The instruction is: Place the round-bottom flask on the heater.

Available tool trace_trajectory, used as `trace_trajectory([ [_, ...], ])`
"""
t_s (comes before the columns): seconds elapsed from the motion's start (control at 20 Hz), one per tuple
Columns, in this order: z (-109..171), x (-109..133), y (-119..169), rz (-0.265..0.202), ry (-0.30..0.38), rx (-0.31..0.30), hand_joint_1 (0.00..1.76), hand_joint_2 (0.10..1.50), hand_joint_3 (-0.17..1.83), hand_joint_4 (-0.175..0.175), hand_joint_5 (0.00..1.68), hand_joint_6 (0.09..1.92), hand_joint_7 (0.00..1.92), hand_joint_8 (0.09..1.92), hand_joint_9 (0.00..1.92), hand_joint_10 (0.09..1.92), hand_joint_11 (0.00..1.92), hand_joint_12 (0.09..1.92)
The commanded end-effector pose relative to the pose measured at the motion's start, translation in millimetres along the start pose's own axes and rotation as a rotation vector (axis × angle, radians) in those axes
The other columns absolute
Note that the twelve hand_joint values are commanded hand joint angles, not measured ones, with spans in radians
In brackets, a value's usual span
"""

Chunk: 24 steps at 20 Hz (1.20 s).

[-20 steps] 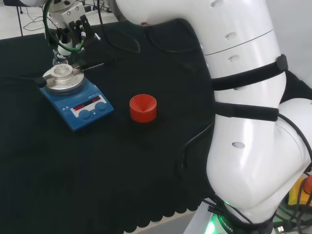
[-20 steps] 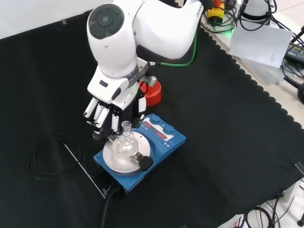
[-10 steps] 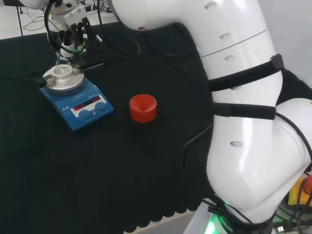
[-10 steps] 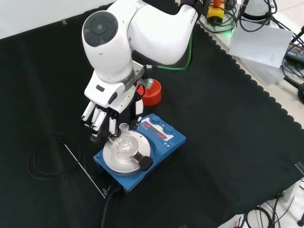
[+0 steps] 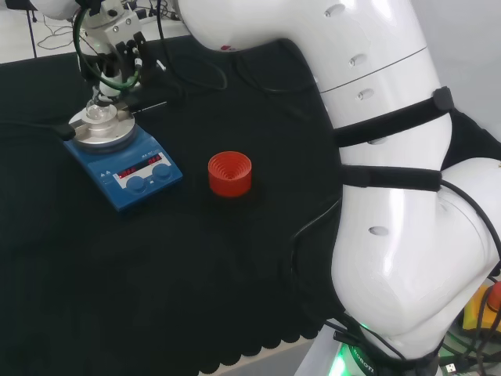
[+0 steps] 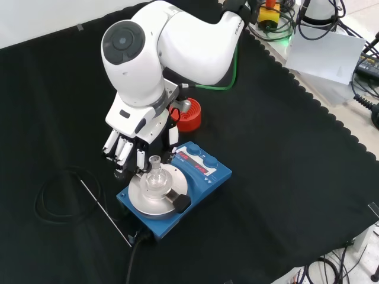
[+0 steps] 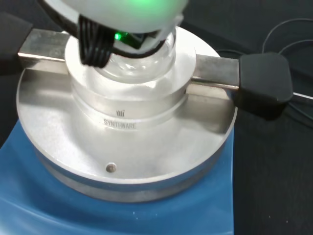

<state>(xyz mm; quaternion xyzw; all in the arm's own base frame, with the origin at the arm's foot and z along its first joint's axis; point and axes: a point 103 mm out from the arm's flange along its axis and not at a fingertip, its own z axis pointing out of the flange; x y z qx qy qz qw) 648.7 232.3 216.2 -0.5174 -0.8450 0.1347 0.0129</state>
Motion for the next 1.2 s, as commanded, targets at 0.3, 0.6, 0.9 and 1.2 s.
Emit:
trace_trajectory([
  [0.3, 0, -4, -6, -0.023, 0.051, -0.001, 0.91, 0.61, 0.56, 0.002, 0.72, 0.80, 0.24, 0.62, 0.56, 0.59, 0.20, 1.37],
  [0.6, -10, 6, -12, -0.034, 0.050, -0.023, 0.85, 0.59, 0.49, -0.010, 0.45, 0.58, 0.18, 0.63, 0.50, 0.63, 0.16, 1.39],
  [0.9, -26, 16, -30, -0.006, 0.047, -0.039, 0.84, 0.60, 0.47, -0.009, 0.45, 0.52, 0.17, 0.63, 0.49, 0.64, 0.15, 1.39],
  [1.2, -41, 20, -76, 0.046, 0.048, -0.059, 0.83, 0.61, 0.48, -0.010, 0.46, 0.51, 0.17, 0.62, 0.49, 0.64, 0.15, 1.39],
])
